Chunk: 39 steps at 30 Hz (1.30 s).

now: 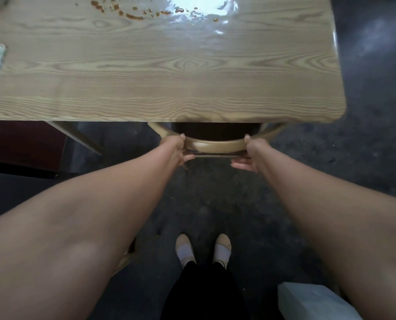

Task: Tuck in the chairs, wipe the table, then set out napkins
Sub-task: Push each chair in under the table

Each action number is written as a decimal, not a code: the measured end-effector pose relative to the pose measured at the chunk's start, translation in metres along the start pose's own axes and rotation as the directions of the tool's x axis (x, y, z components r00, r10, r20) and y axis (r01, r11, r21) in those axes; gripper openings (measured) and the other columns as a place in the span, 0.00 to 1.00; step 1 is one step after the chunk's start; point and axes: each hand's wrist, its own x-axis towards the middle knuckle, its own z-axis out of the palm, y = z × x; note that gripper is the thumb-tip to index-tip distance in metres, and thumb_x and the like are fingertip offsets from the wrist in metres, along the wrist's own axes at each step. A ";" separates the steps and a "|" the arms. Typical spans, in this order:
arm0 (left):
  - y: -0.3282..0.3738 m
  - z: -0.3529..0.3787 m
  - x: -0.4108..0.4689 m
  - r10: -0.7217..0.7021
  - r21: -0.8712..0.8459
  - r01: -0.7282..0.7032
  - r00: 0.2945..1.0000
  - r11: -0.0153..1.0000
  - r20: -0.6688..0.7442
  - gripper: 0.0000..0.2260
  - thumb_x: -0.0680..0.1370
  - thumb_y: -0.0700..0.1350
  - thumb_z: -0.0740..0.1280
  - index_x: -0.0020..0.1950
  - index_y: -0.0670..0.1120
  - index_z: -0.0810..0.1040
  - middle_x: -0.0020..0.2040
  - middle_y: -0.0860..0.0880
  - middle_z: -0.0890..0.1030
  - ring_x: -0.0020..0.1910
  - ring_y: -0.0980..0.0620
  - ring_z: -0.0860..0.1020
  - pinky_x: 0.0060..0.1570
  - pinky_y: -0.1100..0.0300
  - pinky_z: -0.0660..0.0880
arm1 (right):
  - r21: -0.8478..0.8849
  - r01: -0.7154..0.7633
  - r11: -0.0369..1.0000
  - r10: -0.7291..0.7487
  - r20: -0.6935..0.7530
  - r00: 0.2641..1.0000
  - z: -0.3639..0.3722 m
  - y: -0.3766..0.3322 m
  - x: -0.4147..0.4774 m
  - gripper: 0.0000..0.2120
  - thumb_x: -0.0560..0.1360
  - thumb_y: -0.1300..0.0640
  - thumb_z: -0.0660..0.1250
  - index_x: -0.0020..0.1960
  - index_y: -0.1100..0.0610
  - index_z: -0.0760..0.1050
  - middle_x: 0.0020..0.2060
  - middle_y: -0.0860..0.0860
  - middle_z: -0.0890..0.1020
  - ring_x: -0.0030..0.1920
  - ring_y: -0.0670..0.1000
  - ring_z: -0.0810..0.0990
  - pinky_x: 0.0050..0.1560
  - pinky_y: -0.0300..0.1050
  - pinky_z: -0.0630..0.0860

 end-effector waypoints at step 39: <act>-0.110 -0.474 -0.099 0.090 0.113 -0.081 0.993 0.990 -0.077 0.11 0.81 0.43 0.62 0.61 0.39 0.76 0.56 0.43 0.82 0.48 0.49 0.82 0.45 0.56 0.79 | -0.426 0.028 0.904 0.112 0.300 0.947 0.250 0.273 -0.266 0.12 0.81 0.59 0.60 0.64 0.58 0.74 0.53 0.57 0.84 0.54 0.54 0.83 0.60 0.50 0.77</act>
